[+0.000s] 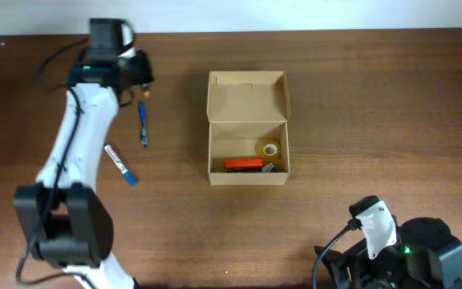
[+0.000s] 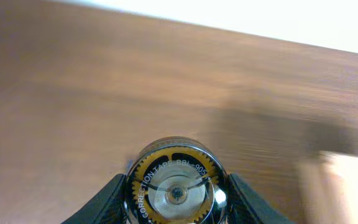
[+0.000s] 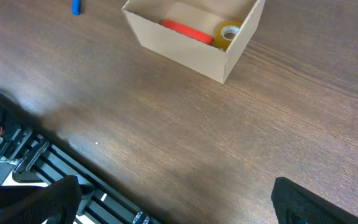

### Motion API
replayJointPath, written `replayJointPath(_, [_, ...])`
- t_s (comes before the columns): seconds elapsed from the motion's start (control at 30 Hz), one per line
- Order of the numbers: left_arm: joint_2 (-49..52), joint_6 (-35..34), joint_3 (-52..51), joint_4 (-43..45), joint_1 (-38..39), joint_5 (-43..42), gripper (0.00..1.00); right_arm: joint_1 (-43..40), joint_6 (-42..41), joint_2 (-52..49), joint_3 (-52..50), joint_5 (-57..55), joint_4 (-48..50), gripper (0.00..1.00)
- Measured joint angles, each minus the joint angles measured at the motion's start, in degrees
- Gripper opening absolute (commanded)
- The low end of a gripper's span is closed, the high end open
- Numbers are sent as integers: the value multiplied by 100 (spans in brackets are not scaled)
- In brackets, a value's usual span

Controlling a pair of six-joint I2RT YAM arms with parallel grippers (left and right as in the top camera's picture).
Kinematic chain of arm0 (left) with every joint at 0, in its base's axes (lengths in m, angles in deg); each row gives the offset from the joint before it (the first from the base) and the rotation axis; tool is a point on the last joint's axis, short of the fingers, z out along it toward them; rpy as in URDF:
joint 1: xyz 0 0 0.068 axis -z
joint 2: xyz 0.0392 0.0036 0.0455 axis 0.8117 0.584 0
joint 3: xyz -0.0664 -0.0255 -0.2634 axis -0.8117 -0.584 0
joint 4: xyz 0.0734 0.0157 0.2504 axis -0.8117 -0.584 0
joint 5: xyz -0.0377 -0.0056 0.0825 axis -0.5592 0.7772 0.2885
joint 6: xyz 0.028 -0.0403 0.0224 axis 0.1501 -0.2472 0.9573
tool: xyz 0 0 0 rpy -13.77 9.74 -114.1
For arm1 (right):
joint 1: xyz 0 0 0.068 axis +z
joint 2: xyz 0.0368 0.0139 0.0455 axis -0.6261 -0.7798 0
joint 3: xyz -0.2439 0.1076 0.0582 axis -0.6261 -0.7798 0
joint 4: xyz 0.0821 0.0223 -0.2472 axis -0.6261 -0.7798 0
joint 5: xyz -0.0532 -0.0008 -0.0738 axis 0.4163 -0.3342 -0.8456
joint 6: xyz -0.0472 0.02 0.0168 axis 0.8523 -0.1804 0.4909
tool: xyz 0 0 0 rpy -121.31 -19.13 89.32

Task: Pack container
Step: 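Carry the correction tape into the box and release it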

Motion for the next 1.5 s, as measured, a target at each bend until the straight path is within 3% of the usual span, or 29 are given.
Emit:
replayJointPath(0.2, [-197, 1082, 44, -295, 1211, -319, 22, 0, 0, 0, 0, 0, 2, 99])
replayJointPath(0.37, [-190, 2535, 42, -846, 2249, -516, 22, 0, 2, 0, 0, 0, 2, 99])
replayJointPath(0.57, [-188, 4277, 37, -1705, 2924, -837, 18, 0, 2, 0, 0, 0, 2, 99])
replayJointPath(0.7, [-101, 4994, 37, -1773, 3060, -946, 18, 0, 2, 0, 0, 0, 0, 99])
replayJointPath(1.03, [1080, 5733, 33, -1716, 3062, -874, 18, 0, 2, 0, 0, 0, 0, 99])
replayJointPath(1.5, [1294, 5928, 22, -1576, 2507, -883, 19, 0, 2, 0, 0, 0, 0, 99])
